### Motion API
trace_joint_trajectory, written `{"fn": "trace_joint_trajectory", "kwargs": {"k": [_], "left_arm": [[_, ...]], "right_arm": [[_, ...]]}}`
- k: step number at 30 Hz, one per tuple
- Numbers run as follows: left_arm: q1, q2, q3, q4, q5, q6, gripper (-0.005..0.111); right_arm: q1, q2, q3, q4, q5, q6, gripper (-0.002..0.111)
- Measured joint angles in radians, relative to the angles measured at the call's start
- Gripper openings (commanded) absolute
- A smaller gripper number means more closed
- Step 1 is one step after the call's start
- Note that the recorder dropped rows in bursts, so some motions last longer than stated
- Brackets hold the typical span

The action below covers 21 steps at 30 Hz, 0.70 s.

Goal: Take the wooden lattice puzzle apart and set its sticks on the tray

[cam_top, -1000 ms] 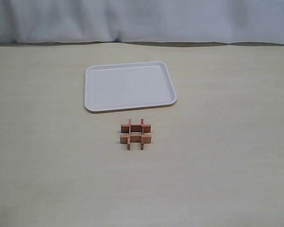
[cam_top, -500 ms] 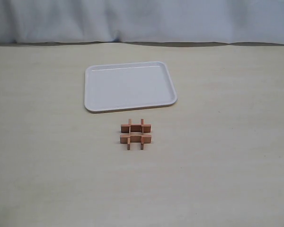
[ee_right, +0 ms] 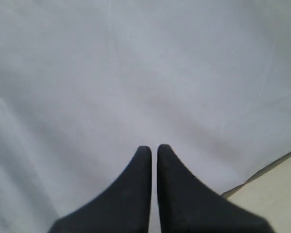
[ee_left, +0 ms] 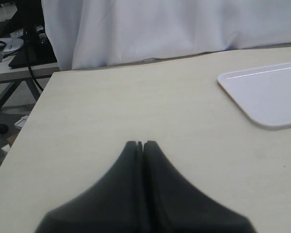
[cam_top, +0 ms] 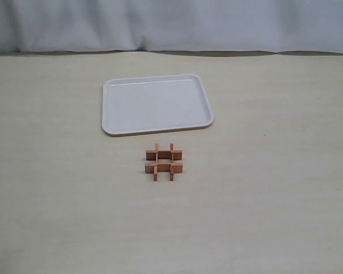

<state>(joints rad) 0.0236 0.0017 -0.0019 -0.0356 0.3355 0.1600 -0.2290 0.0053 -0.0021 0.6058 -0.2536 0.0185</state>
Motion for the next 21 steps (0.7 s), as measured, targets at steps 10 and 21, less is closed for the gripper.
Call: {"fn": "trace_joint_trajectory", "kwargs": {"k": [10, 21], "left_arm": [[0.000, 0.000, 0.000, 0.000, 0.000, 0.000, 0.000], [0.000, 0.000, 0.000, 0.000, 0.000, 0.000, 0.000]], "right_arm": [[0.000, 0.000, 0.000, -0.007, -0.023, 0.135, 0.004], [0.000, 0.153, -0.200, -0.081, 0.006, 0.155, 0.004]]}}
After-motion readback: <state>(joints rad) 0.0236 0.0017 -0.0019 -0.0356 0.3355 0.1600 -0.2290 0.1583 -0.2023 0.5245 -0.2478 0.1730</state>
